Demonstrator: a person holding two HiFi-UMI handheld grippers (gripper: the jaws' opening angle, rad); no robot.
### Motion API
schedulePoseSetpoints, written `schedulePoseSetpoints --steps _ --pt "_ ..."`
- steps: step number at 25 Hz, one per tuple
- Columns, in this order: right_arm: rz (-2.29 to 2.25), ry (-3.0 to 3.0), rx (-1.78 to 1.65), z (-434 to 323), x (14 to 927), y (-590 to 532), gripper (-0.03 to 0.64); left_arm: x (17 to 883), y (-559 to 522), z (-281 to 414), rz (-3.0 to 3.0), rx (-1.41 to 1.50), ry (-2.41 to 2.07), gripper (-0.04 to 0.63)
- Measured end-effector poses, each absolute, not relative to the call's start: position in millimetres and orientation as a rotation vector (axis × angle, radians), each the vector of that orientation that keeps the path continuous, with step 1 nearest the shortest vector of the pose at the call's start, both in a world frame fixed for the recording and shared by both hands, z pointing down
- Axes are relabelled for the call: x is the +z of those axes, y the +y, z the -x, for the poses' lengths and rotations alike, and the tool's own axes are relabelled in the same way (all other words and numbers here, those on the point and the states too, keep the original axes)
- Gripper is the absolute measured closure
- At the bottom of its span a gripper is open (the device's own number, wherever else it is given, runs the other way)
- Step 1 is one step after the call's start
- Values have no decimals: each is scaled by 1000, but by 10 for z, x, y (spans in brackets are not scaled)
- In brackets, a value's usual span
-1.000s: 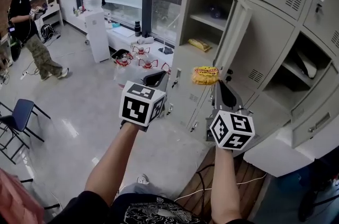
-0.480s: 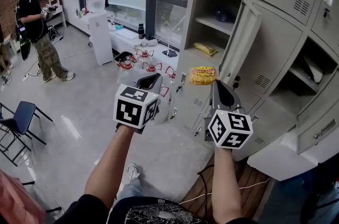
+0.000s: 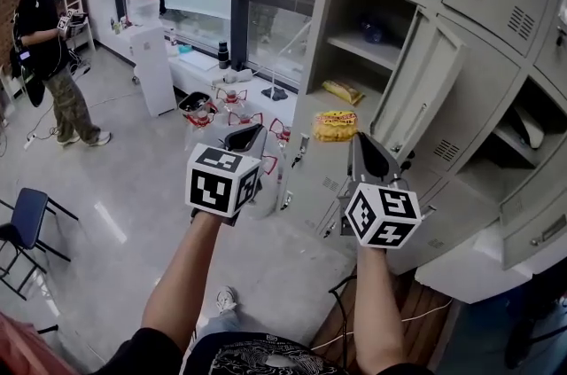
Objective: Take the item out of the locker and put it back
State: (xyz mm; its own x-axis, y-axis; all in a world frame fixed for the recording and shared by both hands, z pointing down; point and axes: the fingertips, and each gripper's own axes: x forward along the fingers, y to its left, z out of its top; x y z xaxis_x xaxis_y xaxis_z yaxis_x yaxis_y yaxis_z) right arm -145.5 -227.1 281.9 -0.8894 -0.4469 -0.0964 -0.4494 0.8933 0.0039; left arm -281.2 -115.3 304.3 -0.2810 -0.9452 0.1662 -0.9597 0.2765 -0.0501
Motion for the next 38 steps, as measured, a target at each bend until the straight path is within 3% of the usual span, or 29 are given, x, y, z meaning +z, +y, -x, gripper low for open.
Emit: schedulePoseSetpoints --steps 21,38 --pt "1065 2855 44 2534 2602 -2837 590 2911 -2019 4077 -2122 210 -2179 594" --pt "1252 2771 39 2775 2623 -3094 591 3043 -2300 4466 -2230 194 -2056 594"
